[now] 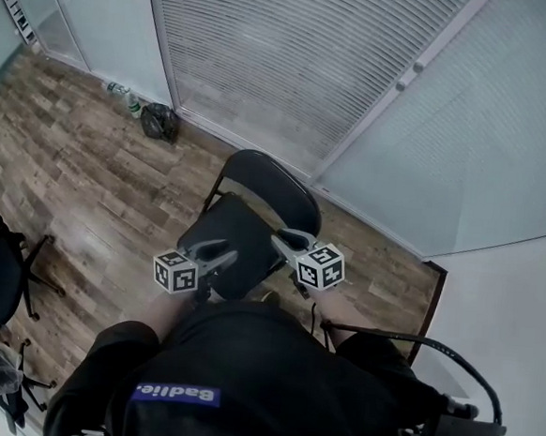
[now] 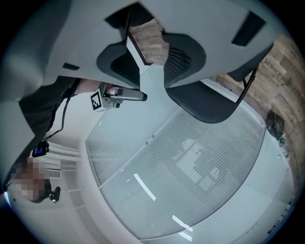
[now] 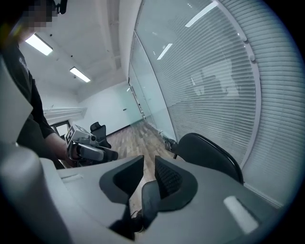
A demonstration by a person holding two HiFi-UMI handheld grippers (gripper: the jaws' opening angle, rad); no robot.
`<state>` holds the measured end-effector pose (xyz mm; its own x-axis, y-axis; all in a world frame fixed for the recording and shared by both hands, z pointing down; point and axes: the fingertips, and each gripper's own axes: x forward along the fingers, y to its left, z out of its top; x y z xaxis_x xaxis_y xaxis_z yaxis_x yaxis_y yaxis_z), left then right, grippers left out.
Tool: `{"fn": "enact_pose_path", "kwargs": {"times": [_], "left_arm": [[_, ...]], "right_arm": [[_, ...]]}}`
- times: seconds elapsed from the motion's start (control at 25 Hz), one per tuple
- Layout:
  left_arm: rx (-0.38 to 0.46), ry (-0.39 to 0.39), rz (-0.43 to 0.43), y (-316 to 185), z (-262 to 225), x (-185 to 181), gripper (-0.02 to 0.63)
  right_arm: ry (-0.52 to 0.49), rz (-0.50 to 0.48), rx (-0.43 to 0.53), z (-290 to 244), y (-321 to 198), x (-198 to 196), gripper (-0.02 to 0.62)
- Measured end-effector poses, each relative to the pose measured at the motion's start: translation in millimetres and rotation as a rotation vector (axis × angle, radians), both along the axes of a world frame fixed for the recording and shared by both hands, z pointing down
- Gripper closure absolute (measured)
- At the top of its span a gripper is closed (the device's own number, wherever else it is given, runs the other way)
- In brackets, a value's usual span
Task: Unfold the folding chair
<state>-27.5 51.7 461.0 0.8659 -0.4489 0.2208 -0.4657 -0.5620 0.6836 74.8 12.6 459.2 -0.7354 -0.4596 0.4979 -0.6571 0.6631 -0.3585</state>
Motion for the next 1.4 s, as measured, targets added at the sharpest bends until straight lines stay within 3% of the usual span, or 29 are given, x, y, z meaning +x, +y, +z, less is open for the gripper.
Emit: {"fn": "enact_pose_path", "kwargs": {"times": [0.2, 0.52, 0.76, 0.88, 1.12, 1.4], "left_arm": [[0.101, -0.046, 0.035, -2.7, -38.6, 12.4, 0.506], [0.214, -0.06, -0.021, -24.8, -98.4, 7.8, 0.571], [0.4, -0.19, -0.055, -34.0, -151.2, 8.5, 0.6], [0.464, -0.215, -0.045, -31.2, -170.4, 20.3, 0.6], [0.508, -0.191, -0.026, -24.7, -188.0, 31.5, 0.6], [0.512, -0.173, -0.032, -19.5, -188.3, 28.7, 0.6]], "right_arm": [[-0.077, -0.03, 0.024, -25.1, 10.7, -19.6, 0.541], [-0.192, -0.078, 0.093, -84.1, 16.6, -53.1, 0.566], [-0.245, -0.073, 0.195, -132.9, 17.0, -59.0, 0.592], [-0.248, -0.079, 0.258, -155.5, 21.5, -54.0, 0.592], [-0.245, -0.081, 0.398, -185.1, 21.4, -53.3, 0.594], [-0.236, -0.048, 0.455, -192.6, 20.8, -48.8, 0.594]]}}
